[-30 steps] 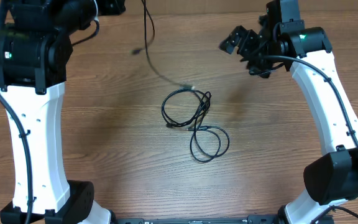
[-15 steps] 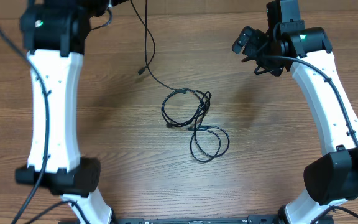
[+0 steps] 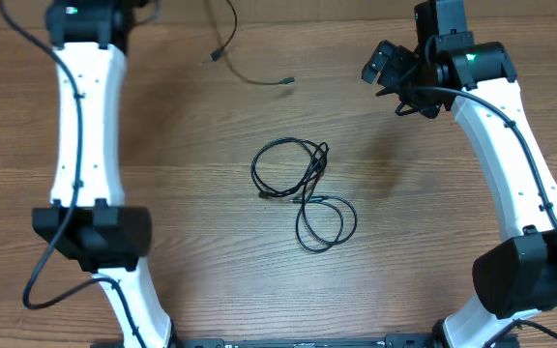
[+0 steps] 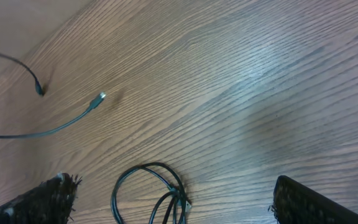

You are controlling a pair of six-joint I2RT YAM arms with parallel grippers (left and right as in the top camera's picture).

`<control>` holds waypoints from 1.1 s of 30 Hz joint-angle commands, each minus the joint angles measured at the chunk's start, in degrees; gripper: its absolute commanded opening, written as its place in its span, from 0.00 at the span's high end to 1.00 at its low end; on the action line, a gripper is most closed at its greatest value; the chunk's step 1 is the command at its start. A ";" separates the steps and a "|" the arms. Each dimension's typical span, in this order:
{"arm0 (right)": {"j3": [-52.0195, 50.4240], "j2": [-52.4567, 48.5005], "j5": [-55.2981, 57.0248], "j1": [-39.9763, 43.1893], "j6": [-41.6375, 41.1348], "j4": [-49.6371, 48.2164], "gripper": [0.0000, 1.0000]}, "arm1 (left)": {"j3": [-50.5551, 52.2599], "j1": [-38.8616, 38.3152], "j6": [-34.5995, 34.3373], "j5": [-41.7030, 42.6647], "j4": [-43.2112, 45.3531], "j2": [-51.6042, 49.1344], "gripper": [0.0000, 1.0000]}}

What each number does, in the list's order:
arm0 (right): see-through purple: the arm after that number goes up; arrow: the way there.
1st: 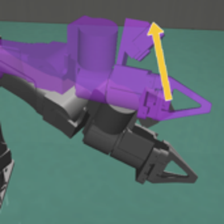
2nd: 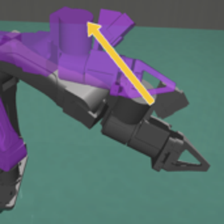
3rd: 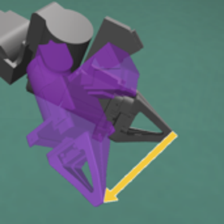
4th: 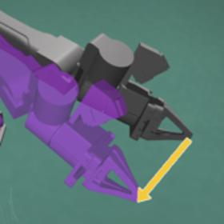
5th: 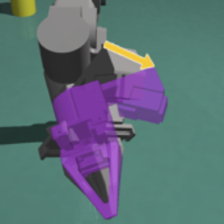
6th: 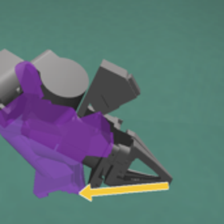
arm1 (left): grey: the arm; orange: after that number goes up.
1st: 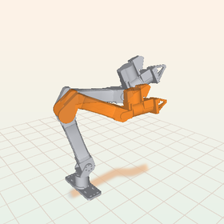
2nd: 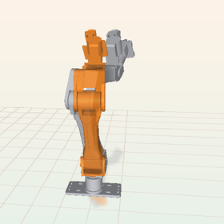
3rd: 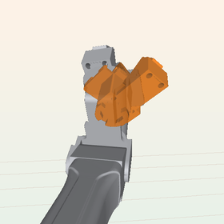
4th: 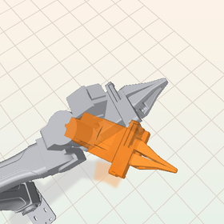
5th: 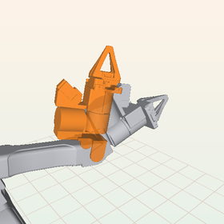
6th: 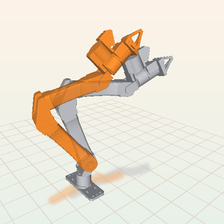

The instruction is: Untangle cables

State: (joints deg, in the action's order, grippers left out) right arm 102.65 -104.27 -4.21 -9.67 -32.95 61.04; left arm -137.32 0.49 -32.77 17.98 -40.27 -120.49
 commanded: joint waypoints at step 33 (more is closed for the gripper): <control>0.55 2.36 0.74 0.15 0.42 -0.26 0.00 | -0.74 21.97 28.37 -4.02 -14.56 -18.49 0.66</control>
State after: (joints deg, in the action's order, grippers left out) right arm 102.65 -104.27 -4.05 -9.69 -32.95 61.06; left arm -137.36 26.63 -9.85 19.20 -53.49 -140.16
